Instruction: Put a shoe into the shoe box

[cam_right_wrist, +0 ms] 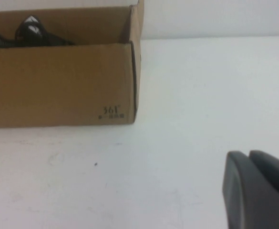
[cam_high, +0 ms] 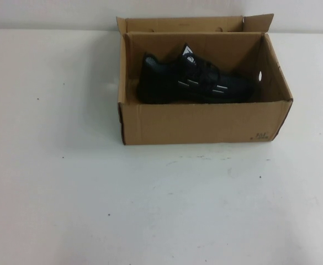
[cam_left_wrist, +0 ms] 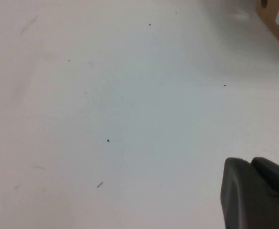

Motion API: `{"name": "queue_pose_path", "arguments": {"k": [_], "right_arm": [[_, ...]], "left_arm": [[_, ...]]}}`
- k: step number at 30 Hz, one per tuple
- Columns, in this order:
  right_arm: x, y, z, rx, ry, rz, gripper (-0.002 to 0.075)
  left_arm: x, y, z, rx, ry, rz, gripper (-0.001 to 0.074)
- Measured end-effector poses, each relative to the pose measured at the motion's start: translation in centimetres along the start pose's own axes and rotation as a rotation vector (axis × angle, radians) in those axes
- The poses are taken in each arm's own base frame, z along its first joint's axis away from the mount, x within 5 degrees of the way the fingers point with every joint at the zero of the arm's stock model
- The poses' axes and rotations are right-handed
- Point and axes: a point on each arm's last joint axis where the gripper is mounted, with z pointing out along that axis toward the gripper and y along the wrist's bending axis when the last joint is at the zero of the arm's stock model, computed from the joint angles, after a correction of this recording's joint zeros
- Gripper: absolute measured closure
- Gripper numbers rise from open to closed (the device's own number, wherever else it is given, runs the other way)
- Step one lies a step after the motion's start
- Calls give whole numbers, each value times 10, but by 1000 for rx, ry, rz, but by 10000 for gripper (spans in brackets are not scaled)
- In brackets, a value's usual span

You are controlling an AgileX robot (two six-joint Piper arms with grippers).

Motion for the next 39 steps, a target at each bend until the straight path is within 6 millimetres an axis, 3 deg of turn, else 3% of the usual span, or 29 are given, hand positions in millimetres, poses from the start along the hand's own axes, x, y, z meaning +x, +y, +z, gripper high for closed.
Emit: {"name": "queue_pose_path", "arguments": {"k": [7,39], "right_arm": [[14,-2,-1,25,146,-11,743],[14,-3,-1,27,151,-16,743]], "left_arm": [[0,0,0,0,0,0,736],[0,0,0,0,0,0,736]]}}
